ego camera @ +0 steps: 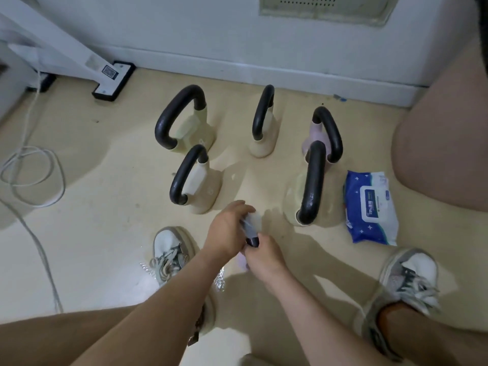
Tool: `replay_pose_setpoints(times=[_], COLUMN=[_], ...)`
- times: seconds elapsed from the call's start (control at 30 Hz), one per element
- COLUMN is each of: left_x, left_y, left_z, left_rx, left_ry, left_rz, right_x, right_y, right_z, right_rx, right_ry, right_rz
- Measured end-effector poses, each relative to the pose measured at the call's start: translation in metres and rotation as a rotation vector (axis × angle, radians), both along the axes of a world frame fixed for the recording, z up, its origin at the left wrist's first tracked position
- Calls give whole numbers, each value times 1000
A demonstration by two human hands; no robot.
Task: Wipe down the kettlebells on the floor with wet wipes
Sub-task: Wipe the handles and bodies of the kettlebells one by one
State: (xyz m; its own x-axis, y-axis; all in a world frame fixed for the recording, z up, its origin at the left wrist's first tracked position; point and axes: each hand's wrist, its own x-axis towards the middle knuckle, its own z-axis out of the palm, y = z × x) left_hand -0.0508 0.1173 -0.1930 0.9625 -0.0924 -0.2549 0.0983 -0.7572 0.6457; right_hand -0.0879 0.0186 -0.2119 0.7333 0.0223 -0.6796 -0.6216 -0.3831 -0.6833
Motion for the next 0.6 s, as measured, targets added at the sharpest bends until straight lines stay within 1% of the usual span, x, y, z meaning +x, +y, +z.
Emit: replay_pose_setpoints(times=[0.1,0.13,0.17,0.2,0.27,0.3,0.33,0.4,0.47,0.5,0.53,0.6], left_x=[5,5,5,3,0,-3,-5,-11,-17,-19,-20,-16], left_y=[6,10,14,20,30,34,37,39,41,41,39,30], left_z=[4,3,3,1,-1,-4,-7,-13,-19,-21,-21,-19], left_rx=[-282,-370,-416,-453,-523,-537,-515,-367,-235,-226,-262,-465], left_ry=[176,205,220,240,281,296,300,294,267,244,226,263], left_rz=[434,540,605,657,741,754,738,652,653,699,754,833], right_x=[4,7,12,18,36,45,55,70,78,80,81,82], right_y=[11,10,5,-1,-17,-25,-30,-32,-19,-9,2,28], right_z=[2,7,14,23,39,42,43,41,37,33,28,16], right_rx=[107,133,141,124,-28,-113,-179,-245,-204,-174,-153,-177], right_ry=[93,115,138,168,203,164,96,-29,-41,-1,49,121], right_rz=[33,56,115,202,382,403,360,167,42,28,16,6])
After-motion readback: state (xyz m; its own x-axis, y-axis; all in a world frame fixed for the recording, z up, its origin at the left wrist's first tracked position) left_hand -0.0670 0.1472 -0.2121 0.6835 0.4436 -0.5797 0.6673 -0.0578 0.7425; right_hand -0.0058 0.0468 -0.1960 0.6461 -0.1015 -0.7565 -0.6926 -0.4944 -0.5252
